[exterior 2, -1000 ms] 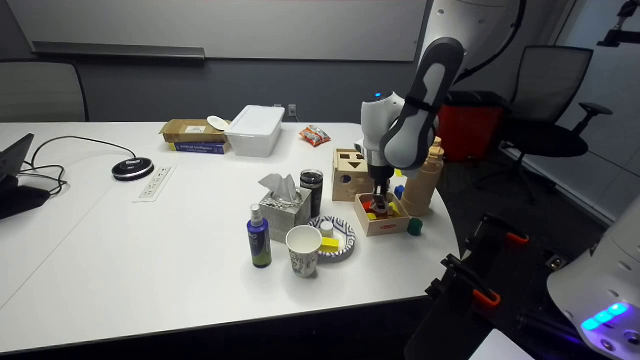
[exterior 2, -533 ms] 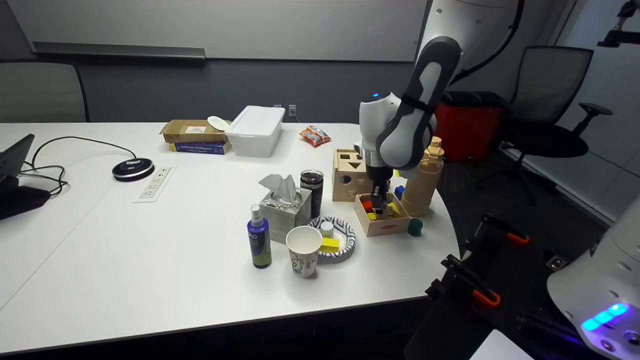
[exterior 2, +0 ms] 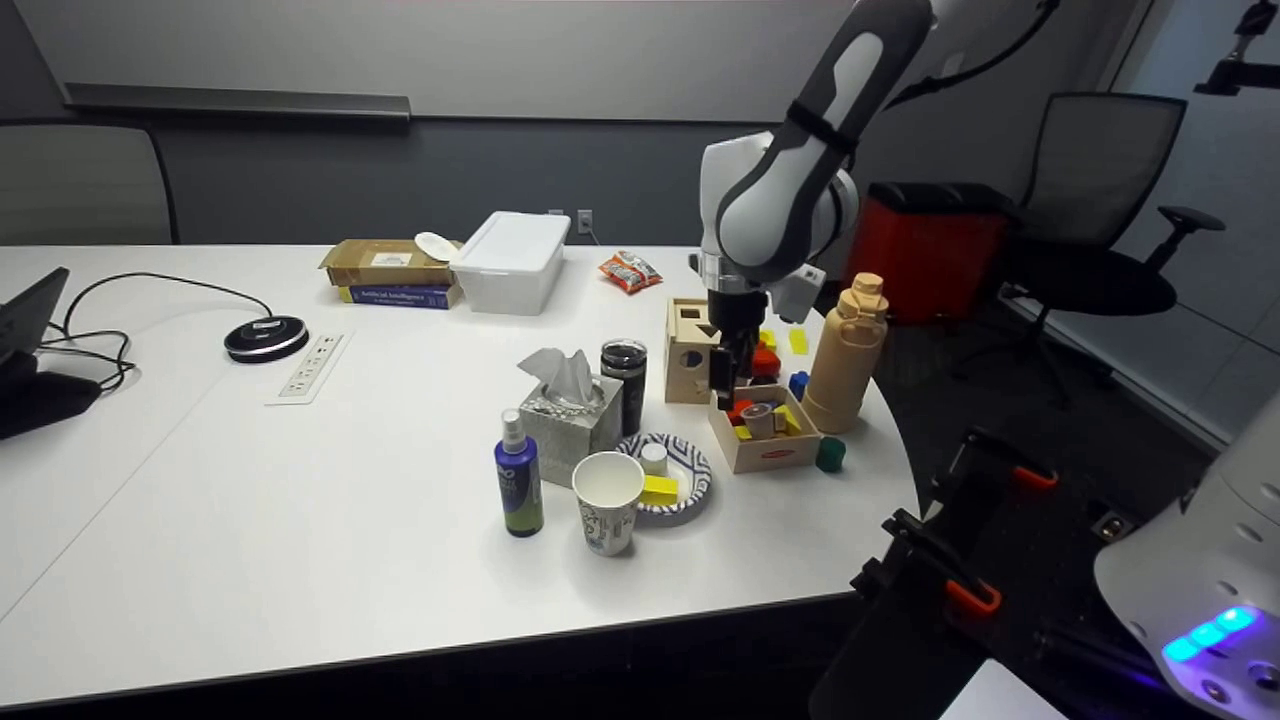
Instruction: Put the coffee pod in the wooden box.
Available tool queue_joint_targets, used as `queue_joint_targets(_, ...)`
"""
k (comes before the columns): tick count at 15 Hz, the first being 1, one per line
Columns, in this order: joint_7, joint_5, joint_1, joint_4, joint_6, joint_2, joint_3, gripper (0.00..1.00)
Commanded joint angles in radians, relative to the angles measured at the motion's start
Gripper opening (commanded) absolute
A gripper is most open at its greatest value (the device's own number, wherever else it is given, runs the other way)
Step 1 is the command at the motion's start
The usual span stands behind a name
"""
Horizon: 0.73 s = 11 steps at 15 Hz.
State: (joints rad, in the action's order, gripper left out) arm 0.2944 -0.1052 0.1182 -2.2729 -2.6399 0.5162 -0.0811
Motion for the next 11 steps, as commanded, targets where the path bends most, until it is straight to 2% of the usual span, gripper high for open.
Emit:
queue_joint_targets(1,0.072,0.151,0.055,-0.054,0.159,-0.170,-0.088,1.00)
queue_joint_targets(4,0.089,0.264,0.038,-0.070,0.240,-0.285,-0.092,1.00)
queue_joint_targets(11,0.118,0.359,-0.027,-0.111,0.287,-0.465,-0.049,1.00)
